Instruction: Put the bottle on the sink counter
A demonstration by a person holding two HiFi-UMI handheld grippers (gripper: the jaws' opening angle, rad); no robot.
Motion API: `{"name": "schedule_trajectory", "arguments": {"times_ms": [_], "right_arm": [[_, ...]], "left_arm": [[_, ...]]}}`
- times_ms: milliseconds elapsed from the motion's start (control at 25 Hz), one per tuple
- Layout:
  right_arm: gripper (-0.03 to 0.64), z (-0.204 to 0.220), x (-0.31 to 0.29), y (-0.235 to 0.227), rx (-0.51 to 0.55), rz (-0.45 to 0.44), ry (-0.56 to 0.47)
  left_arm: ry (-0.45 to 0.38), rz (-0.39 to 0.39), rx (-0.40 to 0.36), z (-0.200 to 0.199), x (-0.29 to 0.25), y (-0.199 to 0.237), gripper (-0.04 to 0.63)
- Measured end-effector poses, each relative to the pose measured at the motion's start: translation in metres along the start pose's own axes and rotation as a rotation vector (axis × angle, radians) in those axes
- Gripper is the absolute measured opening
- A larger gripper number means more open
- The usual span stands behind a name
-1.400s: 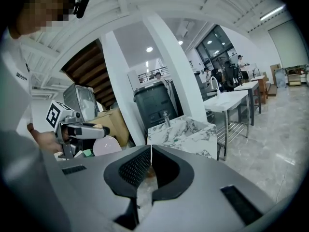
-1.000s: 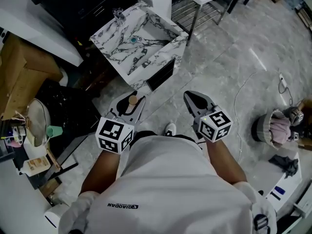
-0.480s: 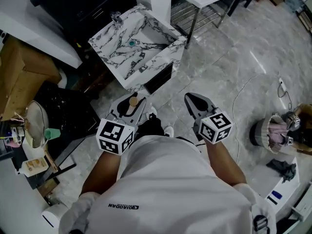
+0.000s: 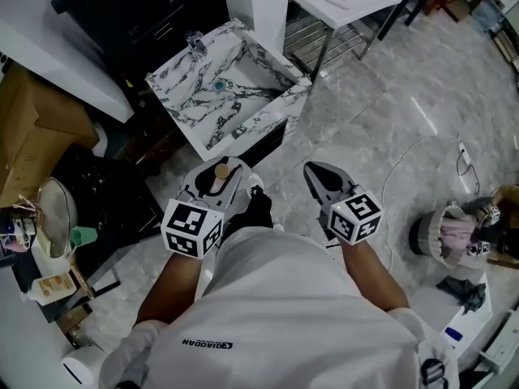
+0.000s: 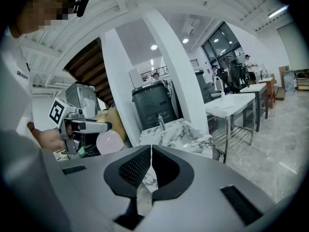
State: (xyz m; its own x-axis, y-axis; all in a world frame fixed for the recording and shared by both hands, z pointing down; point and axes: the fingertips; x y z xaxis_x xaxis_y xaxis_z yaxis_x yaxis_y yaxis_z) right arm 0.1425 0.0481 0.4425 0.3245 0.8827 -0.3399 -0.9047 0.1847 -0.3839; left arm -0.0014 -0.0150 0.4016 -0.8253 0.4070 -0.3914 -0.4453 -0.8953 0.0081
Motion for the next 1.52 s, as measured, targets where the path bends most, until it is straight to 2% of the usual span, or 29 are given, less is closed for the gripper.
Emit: {"name": "schedule_trajectory", "arguments": {"times_ms": [800, 1520], "right_arm": [[0.041, -0.077, -0.115, -0.049, 0.026, -0.029, 0.054], [0.041, -0.14, -0.249, -0.076, 0.078, -0.048, 0.124]], "left_arm": [[0.022, -0.024, 0.045, -0.03, -0.078, 0.109, 0.133], [0.025, -0.025, 0.053, -0.046, -0.143, 0.224, 0.132]]}}
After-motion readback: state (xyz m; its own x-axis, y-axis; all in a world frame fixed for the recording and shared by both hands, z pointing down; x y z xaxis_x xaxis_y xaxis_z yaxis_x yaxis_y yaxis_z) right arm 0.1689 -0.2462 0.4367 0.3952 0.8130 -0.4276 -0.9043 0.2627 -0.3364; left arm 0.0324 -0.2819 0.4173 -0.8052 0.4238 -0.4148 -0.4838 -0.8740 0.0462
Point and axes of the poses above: the fingertips, and each gripper's own axes: x backward along the fingers, y to its left, z out of its underside, and after that the axes turned 5 degrees about -x, right-handed
